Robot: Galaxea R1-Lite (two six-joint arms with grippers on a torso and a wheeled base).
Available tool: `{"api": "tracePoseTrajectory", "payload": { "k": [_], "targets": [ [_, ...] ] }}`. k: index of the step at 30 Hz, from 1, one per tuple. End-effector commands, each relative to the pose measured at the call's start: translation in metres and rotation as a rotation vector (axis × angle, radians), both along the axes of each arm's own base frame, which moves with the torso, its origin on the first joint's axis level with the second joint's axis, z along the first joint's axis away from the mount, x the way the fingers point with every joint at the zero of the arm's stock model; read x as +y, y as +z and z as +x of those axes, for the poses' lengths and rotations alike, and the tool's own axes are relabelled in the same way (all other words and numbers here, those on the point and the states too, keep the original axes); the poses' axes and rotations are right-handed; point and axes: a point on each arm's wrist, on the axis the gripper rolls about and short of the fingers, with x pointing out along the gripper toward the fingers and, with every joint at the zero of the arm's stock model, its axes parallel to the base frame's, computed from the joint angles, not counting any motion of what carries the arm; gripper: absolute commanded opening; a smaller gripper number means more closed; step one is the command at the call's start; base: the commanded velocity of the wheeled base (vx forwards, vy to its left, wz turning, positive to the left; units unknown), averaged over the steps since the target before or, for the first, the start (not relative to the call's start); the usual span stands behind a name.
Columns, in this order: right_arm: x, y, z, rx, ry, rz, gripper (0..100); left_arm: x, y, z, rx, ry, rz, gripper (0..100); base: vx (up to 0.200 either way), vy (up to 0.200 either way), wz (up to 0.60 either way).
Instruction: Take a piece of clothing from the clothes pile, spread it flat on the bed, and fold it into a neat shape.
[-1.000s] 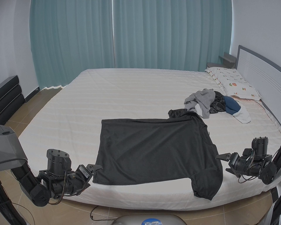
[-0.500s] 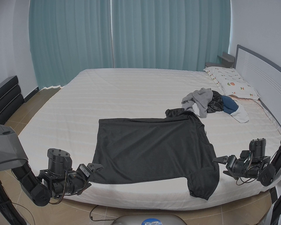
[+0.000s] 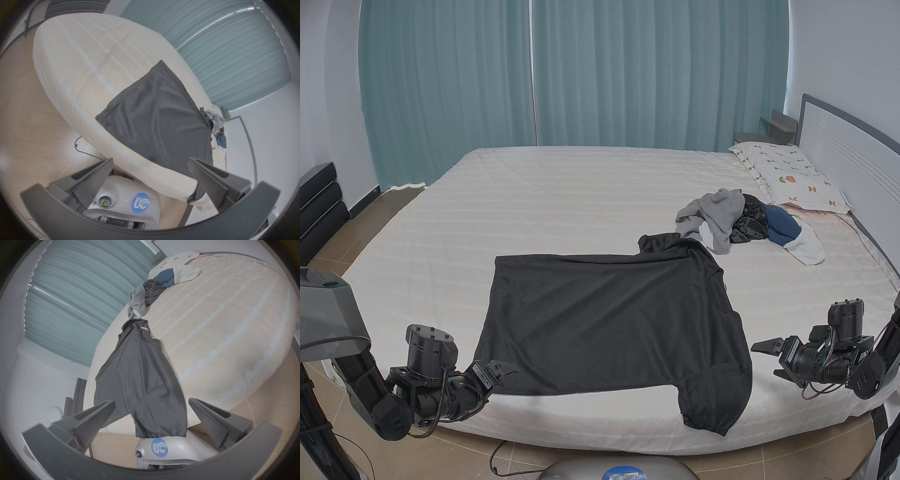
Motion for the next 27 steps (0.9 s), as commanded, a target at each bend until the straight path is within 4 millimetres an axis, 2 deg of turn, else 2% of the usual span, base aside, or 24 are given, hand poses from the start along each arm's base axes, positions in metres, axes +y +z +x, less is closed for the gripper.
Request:
{"api": "tracePoseTrajectory", "payload": {
  "k": [1,9,22,23,27],
  "targets": [
    [0.0,-0.006,0.001,0.023,0.002,-0.001,100,0.008,-0.016,-0.001,0.063,0.018,0.041,100,0.0,0.0,0.0],
    [0.0,-0.012,0.002,0.048,0.0,-0.004,100,0.012,-0.028,0.003,0.086,0.066,0.127,100,0.0,0.0,0.0],
    [0.003,-0.013,0.002,0.046,0.027,-0.017,100,0.021,-0.047,0.031,0.024,0.112,0.159,100,0.0,0.0,0.0],
    [0.004,-0.013,0.001,0.046,0.03,-0.017,100,0.021,-0.047,0.032,0.023,0.11,0.163,0,0.0,0.0,0.0],
    [0.007,-0.019,0.002,0.071,0.039,-0.024,100,0.025,-0.055,0.043,0.011,0.136,0.207,0,0.0,0.0,0.0]
  ]
}}
